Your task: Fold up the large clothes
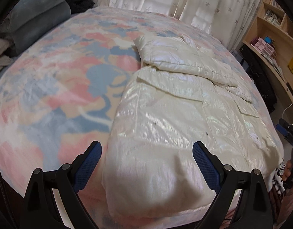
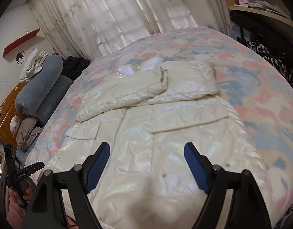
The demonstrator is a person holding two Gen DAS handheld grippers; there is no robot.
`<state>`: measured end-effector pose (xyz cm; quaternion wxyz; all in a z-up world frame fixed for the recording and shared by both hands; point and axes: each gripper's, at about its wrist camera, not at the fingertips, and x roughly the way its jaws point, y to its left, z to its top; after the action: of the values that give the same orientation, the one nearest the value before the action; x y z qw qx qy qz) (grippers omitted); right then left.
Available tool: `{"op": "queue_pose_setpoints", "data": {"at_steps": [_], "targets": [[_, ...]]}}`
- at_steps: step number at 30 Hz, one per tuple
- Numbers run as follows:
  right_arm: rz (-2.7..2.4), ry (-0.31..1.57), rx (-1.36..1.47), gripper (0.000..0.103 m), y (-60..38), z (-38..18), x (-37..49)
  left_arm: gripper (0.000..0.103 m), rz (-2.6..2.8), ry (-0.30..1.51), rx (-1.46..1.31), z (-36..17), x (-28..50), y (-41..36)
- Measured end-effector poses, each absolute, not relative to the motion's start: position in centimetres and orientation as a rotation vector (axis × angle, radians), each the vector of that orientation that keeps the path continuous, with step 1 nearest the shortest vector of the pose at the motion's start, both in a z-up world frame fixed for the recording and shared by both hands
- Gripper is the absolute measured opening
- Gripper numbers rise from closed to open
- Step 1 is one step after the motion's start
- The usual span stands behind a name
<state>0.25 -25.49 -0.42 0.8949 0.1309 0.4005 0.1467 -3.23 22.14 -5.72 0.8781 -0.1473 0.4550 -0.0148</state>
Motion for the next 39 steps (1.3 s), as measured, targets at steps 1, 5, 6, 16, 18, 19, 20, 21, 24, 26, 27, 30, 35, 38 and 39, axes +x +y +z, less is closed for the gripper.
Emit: {"op": "queue_pose_setpoints", "data": {"at_steps": [1,5,6,16,18,19,20,21,24,26,27,30,35,38,39], "targets": [[0.299,0.832,0.271,0.081,-25.8,-0.4,0.0,0.095,-0.040,0.955,-0.327,-6.1,-3.4,22.5],[0.261,0.854,0.279,0.087,-27.7,-0.9,-1.4,0.095,-0.069,0.965,-0.400,-7.4,-3.9,23.5],[0.250,0.854,0.280,0.087,-28.3,-1.0,-1.9,0.095,-0.078,0.967,-0.412,-7.7,-3.9,23.7],[0.079,0.898,0.271,0.087,-35.0,-3.0,-4.9,0.095,-0.115,1.017,-0.484,-10.6,-2.9,25.0],[0.044,0.910,0.281,0.087,-36.3,-3.8,-5.1,0.095,-0.125,1.015,-0.483,-10.9,-2.6,25.1],[0.035,0.916,0.289,0.087,-36.8,-4.1,-5.1,0.095,-0.126,1.015,-0.480,-11.1,-2.3,25.0],[0.024,0.929,0.309,0.087,-37.5,-4.9,-5.2,0.096,-0.130,1.018,-0.476,-11.4,-2.1,25.0],[0.018,0.937,0.322,0.087,-37.9,-5.4,-5.1,0.098,-0.133,1.022,-0.471,-11.6,-1.9,24.9],[0.010,0.967,0.380,0.087,-39.2,-7.6,-5.1,0.102,-0.136,1.025,-0.451,-12.1,-1.3,24.6],[0.032,0.952,0.444,0.088,-39.9,-8.7,-5.5,0.102,-0.131,1.017,-0.423,-12.3,-1.3,24.0],[0.037,0.939,0.455,0.088,-39.8,-8.8,-5.7,0.102,-0.128,1.014,-0.413,-12.3,-1.3,23.7],[0.067,0.904,0.483,0.088,-39.5,-9.0,-6.0,0.102,-0.128,0.996,-0.406,-12.5,-1.5,23.4],[0.150,0.897,0.500,0.076,-37.8,-9.2,-5.9,0.102,-0.143,0.978,-0.422,-12.7,-1.9,23.5],[0.184,0.890,0.554,0.053,-37.8,-9.5,-5.8,0.089,-0.152,0.966,-0.427,-12.7,-2.3,23.1],[0.199,0.885,0.580,0.049,-37.8,-9.6,-5.8,0.076,-0.157,0.966,-0.428,-12.7,-2.4,22.8]]}}
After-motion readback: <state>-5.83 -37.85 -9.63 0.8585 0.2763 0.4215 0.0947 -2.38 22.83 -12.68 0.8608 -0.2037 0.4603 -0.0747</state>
